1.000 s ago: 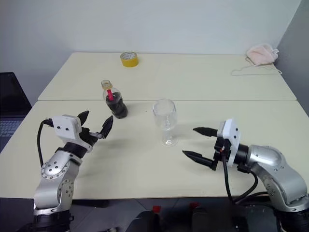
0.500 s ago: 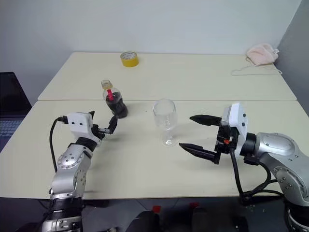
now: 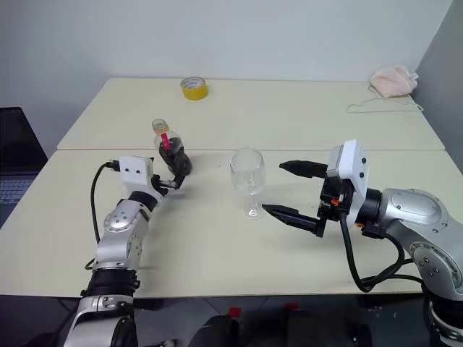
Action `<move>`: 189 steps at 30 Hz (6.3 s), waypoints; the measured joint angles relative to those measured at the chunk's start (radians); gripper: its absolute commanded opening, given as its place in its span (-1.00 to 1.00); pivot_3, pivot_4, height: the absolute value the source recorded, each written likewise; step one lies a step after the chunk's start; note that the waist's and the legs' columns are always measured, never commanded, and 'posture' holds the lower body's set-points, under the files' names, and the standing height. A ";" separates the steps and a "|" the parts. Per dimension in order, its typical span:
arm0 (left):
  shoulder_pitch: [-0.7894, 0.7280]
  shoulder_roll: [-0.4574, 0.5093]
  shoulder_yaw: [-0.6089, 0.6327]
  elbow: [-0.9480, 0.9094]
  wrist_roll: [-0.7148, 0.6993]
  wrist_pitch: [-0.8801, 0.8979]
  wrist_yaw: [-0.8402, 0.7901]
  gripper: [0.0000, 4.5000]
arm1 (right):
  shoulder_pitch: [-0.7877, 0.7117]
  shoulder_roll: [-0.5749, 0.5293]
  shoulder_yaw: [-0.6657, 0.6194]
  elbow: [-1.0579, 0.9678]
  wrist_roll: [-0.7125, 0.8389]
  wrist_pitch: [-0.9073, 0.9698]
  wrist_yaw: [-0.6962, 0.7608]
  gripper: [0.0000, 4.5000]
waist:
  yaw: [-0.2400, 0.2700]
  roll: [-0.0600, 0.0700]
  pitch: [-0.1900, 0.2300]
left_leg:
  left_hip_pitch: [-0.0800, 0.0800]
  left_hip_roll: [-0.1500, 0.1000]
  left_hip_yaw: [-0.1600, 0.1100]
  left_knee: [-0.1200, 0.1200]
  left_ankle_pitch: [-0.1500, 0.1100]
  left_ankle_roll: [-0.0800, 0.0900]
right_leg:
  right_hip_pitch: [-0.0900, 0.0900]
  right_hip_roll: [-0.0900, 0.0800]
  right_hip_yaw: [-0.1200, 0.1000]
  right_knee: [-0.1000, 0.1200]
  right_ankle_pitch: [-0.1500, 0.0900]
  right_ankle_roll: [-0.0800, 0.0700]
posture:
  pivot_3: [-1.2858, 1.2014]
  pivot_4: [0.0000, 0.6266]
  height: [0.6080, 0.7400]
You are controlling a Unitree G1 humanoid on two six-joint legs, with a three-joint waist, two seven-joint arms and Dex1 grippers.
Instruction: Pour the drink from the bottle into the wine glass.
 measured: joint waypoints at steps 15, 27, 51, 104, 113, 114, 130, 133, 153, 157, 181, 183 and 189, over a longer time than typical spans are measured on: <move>-0.187 -0.017 -0.004 0.312 0.020 -0.150 0.006 1.00 | -0.045 0.005 0.022 0.008 0.006 0.011 -0.003 0.99 | -0.001 -0.001 0.000 | 0.000 -0.001 0.000 0.000 0.000 0.000 | 0.000 0.000 -0.001 0.000 0.000 0.000 | 0.03 -0.52 1.00; -0.286 -0.030 0.013 0.468 0.006 -0.205 -0.019 0.46 | -0.049 0.015 0.036 0.012 0.004 0.011 -0.022 1.00 | -0.002 -0.002 0.001 | -0.001 -0.001 -0.001 0.000 0.000 0.000 | -0.001 0.000 -0.001 0.000 0.000 0.000 | 0.03 -0.52 1.00; -0.131 -0.016 0.022 -0.026 -0.110 0.139 -0.088 -0.62 | -0.013 0.031 0.033 0.008 -0.003 0.010 -0.042 1.00 | -0.004 -0.002 0.001 | -0.002 0.000 -0.001 0.001 0.000 0.000 | -0.003 0.000 0.000 0.001 0.000 0.000 | 0.03 -0.52 1.00; -0.363 0.289 -0.339 0.084 0.457 -0.648 -0.246 -0.65 | -0.007 0.218 0.202 0.047 -0.278 -0.036 -0.208 1.00 | -0.008 -0.002 0.001 | -0.003 -0.001 0.000 0.000 0.000 0.000 | -0.004 0.000 0.000 0.002 0.000 0.000 | 0.03 -0.52 1.00; -0.385 0.292 -0.350 0.102 0.554 -0.707 -0.177 -0.65 | -0.057 0.246 0.217 0.047 -0.279 -0.026 -0.218 1.00 | -0.013 -0.002 0.001 | -0.003 -0.001 0.000 0.000 0.000 0.000 | -0.005 0.000 0.000 0.002 0.000 0.000 | 0.03 -0.52 1.00; -0.388 0.292 -0.350 0.102 0.560 -0.709 -0.170 -0.65 | -0.058 0.246 0.217 0.047 -0.279 -0.024 -0.218 1.00 | -0.014 -0.002 0.001 | -0.003 -0.001 0.000 0.000 0.000 0.000 | -0.005 0.000 0.000 0.002 0.000 0.000 | 0.03 -0.52 1.00; -0.409 0.299 -0.372 0.155 0.622 -0.762 -0.109 -0.66 | -0.019 0.189 0.229 0.033 -0.313 0.023 -0.203 1.00 | -0.017 -0.002 0.001 | -0.004 -0.002 0.000 0.000 0.000 0.000 | -0.006 0.000 0.000 0.004 0.000 0.000 | 0.03 -0.52 1.00; -0.422 0.303 -0.379 0.170 0.630 -0.776 -0.103 -0.66 | -0.019 0.182 0.216 0.013 -0.304 0.035 -0.197 1.00 | -0.017 -0.002 0.001 | -0.004 -0.002 0.000 0.000 0.000 0.000 | -0.006 0.000 0.000 0.004 0.000 0.000 | 0.03 -0.52 1.00; -0.466 0.310 -0.416 0.242 0.660 -0.823 -0.061 -0.66 | -0.142 0.099 0.131 -0.031 -0.177 0.154 -0.176 1.00 | -0.023 -0.002 0.001 | -0.004 -0.002 0.000 0.001 0.000 0.000 | -0.008 0.000 0.000 0.007 0.000 0.000 | 0.03 -0.52 1.00; -0.471 0.310 -0.421 0.245 0.661 -0.823 -0.061 -0.66 | -0.143 0.094 0.131 -0.031 -0.157 0.163 -0.169 1.00 | -0.023 -0.002 0.001 | -0.005 -0.002 0.000 0.001 0.000 0.000 | -0.008 0.000 0.000 0.008 0.000 0.000 | 0.03 -0.52 1.00; -0.504 0.320 -0.429 0.245 0.684 -0.838 -0.061 -0.66 | -0.139 0.065 0.110 -0.030 -0.036 0.187 -0.139 1.00 | -0.024 -0.002 0.001 | -0.006 -0.002 0.001 0.001 0.000 0.000 | -0.010 0.000 0.001 0.009 0.000 0.000 | 0.03 -0.52 1.00; -0.506 0.321 -0.429 0.245 0.688 -0.838 -0.061 -0.66 | -0.138 0.065 0.105 -0.030 -0.034 0.187 -0.141 1.00 | -0.024 -0.002 0.001 | -0.006 -0.002 0.001 0.001 0.000 0.000 | -0.010 0.000 0.001 0.009 0.000 0.000 | 0.03 -0.52 1.00; -0.514 0.331 -0.430 0.246 0.703 -0.848 -0.059 -0.66 | -0.139 0.065 0.095 -0.028 -0.030 0.187 -0.146 1.00 | -0.024 -0.002 0.001 | -0.006 -0.002 0.001 0.001 0.000 0.000 | -0.010 0.000 0.001 0.009 0.000 0.000 | 0.03 -0.52 1.00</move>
